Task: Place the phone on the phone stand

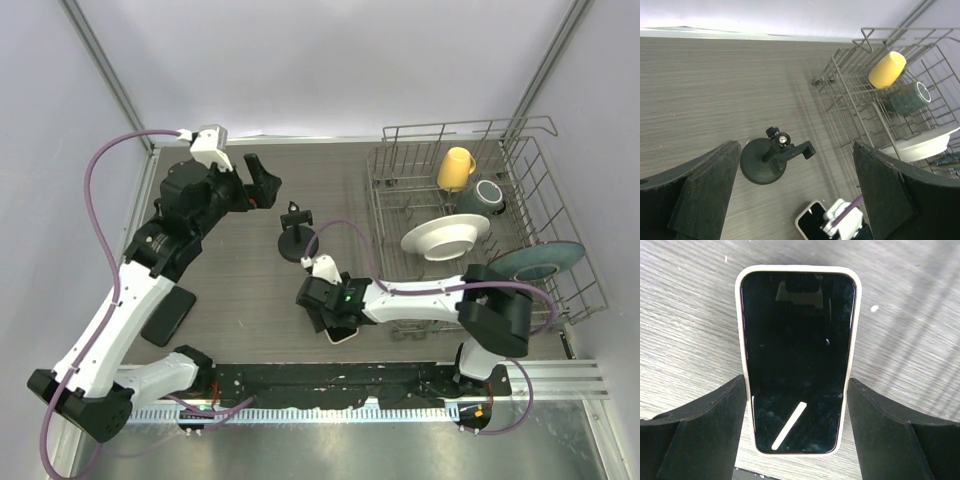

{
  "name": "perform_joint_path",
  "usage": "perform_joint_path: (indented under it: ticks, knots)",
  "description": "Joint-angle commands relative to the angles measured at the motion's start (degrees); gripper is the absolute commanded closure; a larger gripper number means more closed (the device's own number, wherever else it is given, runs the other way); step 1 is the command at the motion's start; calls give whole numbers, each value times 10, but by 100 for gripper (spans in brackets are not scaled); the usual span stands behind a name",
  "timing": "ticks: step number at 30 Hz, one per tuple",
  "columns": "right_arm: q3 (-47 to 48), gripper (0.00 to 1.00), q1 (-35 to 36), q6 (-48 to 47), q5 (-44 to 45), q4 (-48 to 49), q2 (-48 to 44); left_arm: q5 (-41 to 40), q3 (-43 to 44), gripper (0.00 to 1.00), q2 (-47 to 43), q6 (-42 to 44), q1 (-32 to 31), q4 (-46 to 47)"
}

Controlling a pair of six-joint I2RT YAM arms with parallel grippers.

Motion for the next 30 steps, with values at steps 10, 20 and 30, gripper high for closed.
perform_joint_path:
  ticks: [10, 20, 30]
  knots:
    - [-85, 100, -14, -59, 171, 209, -326, 159, 18, 12, 35, -26, -4, 44]
    - [-66, 100, -39, -145, 191, 260, -391, 334, 39, 12, 109, -53, -22, 58]
    - [-35, 100, -46, -184, 176, 285, -373, 345, 59, 27, 160, -48, -76, 28]
